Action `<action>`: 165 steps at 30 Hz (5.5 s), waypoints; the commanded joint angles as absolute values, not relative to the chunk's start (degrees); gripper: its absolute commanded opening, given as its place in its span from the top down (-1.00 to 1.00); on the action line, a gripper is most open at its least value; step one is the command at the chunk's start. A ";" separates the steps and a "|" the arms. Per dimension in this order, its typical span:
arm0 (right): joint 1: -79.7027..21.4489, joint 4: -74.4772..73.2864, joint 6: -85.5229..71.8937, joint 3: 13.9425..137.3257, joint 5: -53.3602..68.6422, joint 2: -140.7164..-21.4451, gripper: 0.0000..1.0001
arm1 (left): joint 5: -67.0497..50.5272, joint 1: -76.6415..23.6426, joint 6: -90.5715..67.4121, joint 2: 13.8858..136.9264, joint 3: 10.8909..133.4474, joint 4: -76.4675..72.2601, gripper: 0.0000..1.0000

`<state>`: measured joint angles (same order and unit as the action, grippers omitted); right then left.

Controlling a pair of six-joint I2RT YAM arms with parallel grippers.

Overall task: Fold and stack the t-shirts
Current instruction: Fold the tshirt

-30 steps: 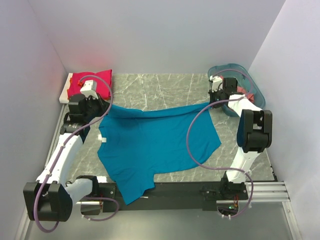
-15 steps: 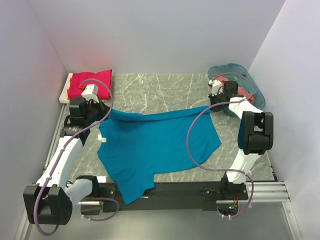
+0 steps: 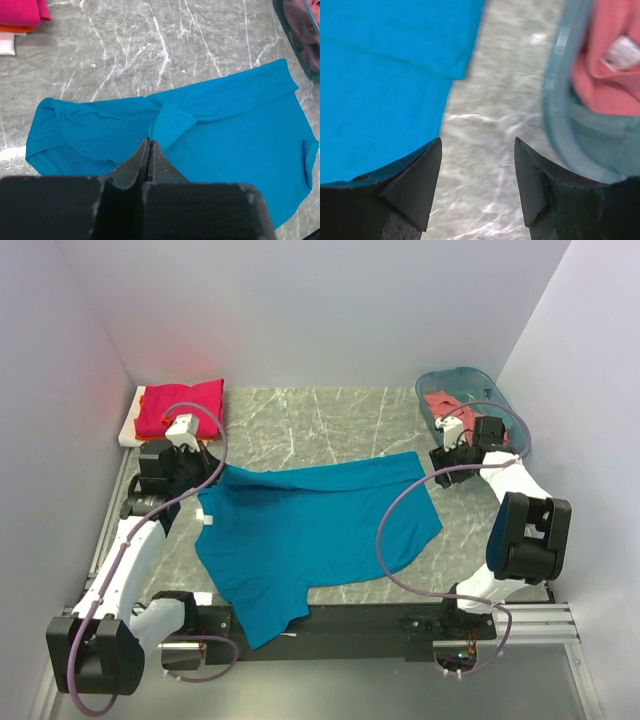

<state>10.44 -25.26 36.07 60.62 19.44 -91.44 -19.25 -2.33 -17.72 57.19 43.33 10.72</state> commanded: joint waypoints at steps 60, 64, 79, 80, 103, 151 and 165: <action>10.55 -33.13 34.19 52.29 44.29 -77.78 -0.36 | -19.87 -12.12 -17.32 88.66 63.54 29.61 -0.20; 11.60 -33.93 35.07 52.38 46.58 -78.84 -0.36 | -17.41 -12.65 -14.94 94.47 66.53 31.81 -0.14; 14.68 -35.60 37.35 52.03 50.89 -79.89 -0.36 | -15.56 -14.76 -12.66 103.80 68.73 34.71 0.15; 14.68 -35.60 37.35 52.03 50.89 -79.98 -0.36 | -15.47 -14.94 -12.48 103.89 68.73 35.06 0.18; 15.91 -37.53 38.50 52.56 52.21 -80.59 -0.37 | -4.13 -16.61 -13.01 99.75 67.24 37.18 0.35; 17.93 -39.02 39.55 53.17 53.70 -81.21 -0.39 | -16.28 -36.03 -21.00 91.94 58.27 33.92 -0.14; 18.02 -39.90 39.90 53.70 53.88 -81.30 -0.39 | 8.00 -33.67 -21.80 83.93 58.01 31.65 -0.41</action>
<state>17.52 -38.87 38.76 52.18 52.58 -81.54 5.93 -34.52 -22.17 80.95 58.41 33.08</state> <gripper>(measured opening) 0.694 0.713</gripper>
